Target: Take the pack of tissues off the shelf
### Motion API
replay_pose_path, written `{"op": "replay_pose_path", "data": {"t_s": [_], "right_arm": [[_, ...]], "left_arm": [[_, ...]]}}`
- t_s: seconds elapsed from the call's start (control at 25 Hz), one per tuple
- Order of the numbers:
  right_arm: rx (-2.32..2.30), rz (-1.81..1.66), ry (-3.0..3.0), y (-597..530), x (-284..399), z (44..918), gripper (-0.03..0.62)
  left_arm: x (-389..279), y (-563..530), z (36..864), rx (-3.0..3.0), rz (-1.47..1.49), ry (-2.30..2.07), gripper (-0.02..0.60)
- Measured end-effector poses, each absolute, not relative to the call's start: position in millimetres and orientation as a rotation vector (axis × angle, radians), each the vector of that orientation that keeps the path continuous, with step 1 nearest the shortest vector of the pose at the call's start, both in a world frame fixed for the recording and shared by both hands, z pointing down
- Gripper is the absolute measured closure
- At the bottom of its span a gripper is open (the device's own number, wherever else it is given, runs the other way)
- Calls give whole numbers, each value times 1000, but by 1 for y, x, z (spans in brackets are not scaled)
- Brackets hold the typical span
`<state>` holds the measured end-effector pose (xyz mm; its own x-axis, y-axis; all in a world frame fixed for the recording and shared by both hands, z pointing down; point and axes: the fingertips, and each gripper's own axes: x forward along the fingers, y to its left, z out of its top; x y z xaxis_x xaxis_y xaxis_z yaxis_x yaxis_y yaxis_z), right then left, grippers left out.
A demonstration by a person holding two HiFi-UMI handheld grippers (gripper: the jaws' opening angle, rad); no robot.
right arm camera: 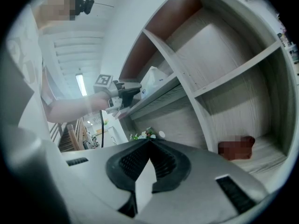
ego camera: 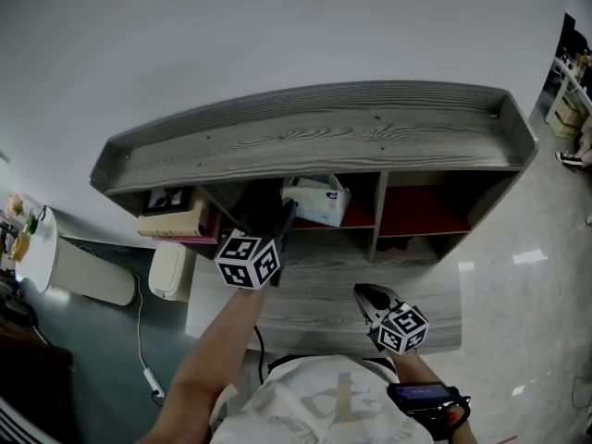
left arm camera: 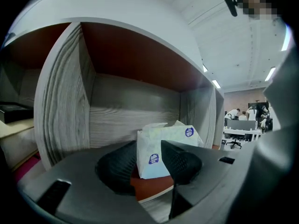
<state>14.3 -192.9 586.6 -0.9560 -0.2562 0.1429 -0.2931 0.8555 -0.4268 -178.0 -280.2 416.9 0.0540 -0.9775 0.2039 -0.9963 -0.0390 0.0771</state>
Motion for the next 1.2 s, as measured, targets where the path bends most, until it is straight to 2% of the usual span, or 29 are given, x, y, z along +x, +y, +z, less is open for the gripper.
{"op": "replay_pose_path", "data": {"t_s": [0.28, 0.84, 1.2], "right_arm": [[447, 709, -2943, -200, 15, 591, 589], [429, 714, -2929, -207, 5, 596, 589], [421, 719, -2926, -205, 6, 600, 589]], "left_arm": [[-180, -292, 418, 2119, 146, -2016, 403], [-181, -289, 413, 2135, 91, -2044, 535], [-175, -281, 403, 2194, 66, -2092, 546]]}}
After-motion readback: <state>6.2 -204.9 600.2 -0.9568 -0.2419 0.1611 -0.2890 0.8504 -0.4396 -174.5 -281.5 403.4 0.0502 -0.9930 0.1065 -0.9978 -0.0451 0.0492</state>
